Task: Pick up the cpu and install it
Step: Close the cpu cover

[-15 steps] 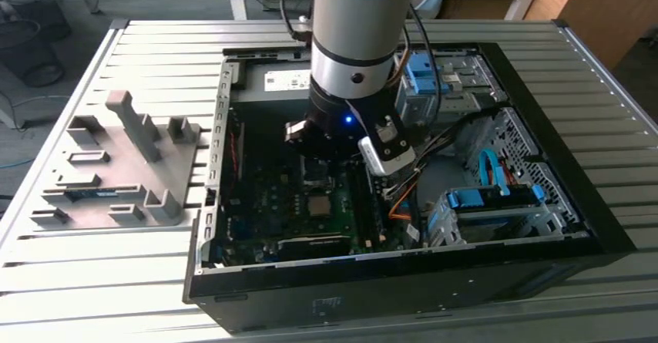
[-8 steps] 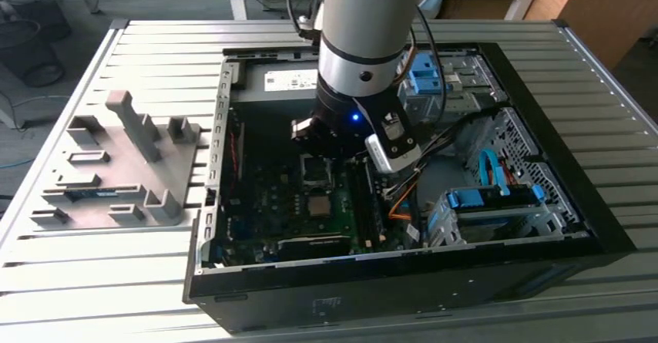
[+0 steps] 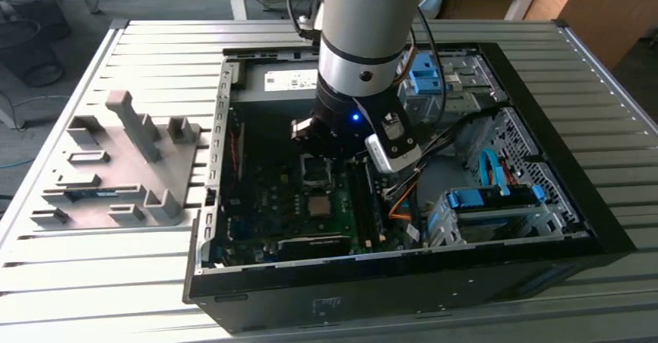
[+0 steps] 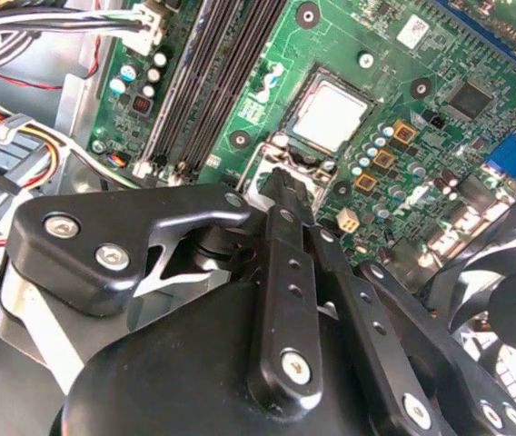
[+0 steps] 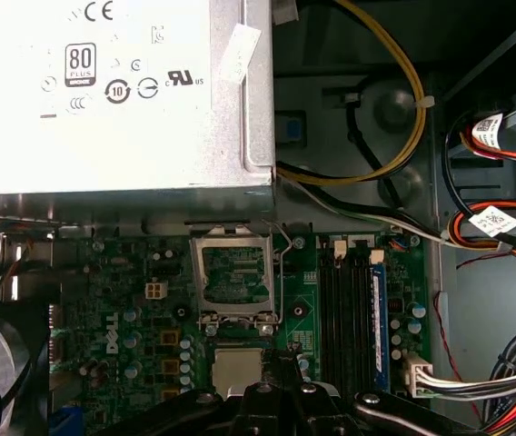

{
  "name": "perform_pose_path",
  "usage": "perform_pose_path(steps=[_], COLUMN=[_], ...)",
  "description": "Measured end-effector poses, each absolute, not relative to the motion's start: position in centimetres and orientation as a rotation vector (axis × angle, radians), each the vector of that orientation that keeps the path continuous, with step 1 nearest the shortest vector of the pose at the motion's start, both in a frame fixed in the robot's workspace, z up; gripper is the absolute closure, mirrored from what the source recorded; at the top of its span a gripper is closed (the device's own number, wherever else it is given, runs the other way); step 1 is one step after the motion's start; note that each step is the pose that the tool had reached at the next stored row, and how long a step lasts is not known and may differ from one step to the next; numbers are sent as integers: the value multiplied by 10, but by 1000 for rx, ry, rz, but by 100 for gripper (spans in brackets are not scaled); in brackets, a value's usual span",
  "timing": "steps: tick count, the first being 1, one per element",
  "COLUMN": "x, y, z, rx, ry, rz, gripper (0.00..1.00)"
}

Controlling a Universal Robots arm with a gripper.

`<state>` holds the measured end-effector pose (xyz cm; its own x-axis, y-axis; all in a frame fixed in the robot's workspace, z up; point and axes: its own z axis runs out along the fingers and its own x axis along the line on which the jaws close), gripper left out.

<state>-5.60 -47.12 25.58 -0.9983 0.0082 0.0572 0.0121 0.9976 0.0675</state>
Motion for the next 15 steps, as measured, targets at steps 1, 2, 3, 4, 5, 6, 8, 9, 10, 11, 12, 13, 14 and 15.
perform_pose_path(steps=[1, 2, 3, 4, 5, 6, 8, 9, 10, 11, 12, 13, 14, 15], x=[-56, -56, -56, -56, -56, -56, -56, -56, -56, -56, -56, -56, -56, -56], y=[-471, -471, -471, -471, -471, -471, -471, -471, -471, -471, -471, -471, -472, -472], z=[256, 256, 256, 256, 256, 256, 256, 256, 256, 256, 256, 256, 256, 256], rx=[-16, -16, -16, -16, -16, -16, -15, -14, -14, -13, -12, -11, -11, -10], ry=[-3083, -3083, -3083, -3083, -3083, -3083, -3082, -3081, -3080, -3078, -3076, -3074, -3071, -3069], rz=[-105, -105, -105, -105, -105, -106, -119, -142, -169, -196, -224, -252, -282, -310], gripper=[90, 90, 90, 90, 90, 90, 90, 90, 90, 90, 90, 90, 90, 90])
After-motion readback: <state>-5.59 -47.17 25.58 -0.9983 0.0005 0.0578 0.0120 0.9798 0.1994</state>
